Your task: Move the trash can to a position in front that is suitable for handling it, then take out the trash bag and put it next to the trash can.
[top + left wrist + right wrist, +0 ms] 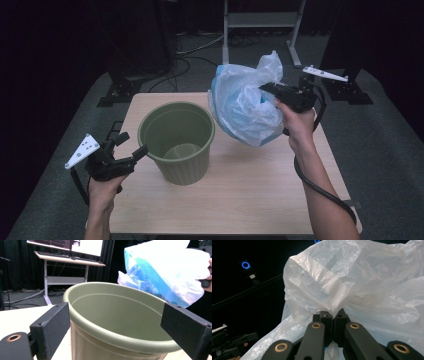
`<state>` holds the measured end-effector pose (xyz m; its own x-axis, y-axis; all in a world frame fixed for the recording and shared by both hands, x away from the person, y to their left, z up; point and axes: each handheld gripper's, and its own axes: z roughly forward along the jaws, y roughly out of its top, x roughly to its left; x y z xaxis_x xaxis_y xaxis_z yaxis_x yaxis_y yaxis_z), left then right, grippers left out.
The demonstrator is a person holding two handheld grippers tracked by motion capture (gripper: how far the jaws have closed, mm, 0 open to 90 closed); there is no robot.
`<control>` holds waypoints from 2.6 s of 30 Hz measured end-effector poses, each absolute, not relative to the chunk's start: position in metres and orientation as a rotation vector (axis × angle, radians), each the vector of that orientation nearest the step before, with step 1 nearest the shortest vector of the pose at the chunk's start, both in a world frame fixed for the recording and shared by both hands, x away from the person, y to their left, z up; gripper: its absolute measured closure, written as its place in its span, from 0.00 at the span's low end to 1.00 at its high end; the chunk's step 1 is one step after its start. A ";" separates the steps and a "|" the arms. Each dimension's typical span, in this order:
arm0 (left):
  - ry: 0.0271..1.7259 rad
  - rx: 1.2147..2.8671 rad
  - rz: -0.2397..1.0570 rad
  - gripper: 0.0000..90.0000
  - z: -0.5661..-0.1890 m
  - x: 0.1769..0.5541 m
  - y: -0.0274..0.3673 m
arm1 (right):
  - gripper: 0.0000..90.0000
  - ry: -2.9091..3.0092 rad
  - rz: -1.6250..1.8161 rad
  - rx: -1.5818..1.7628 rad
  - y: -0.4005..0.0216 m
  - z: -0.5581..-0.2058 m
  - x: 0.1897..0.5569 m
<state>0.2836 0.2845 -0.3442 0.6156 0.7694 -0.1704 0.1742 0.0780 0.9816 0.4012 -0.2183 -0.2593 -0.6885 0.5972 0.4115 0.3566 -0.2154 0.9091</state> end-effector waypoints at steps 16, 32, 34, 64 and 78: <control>0.863 1.440 0.545 0.09 -0.347 0.283 0.288 | 0.99 1.874 1.924 1.265 -0.215 -0.310 0.422; 0.862 1.440 0.540 0.09 -0.348 0.282 0.290 | 0.99 1.920 1.859 1.308 -0.195 -0.347 0.430; 0.863 1.441 0.541 0.09 -0.348 0.282 0.290 | 0.99 1.928 1.856 1.310 -0.192 -0.351 0.431; 0.889 1.442 0.548 0.09 -0.350 0.281 0.292 | 0.99 2.160 1.898 1.240 -0.132 -0.423 0.438; 0.887 1.445 0.537 0.09 -0.353 0.282 0.289 | 0.68 2.113 1.884 1.187 -0.147 -0.415 0.425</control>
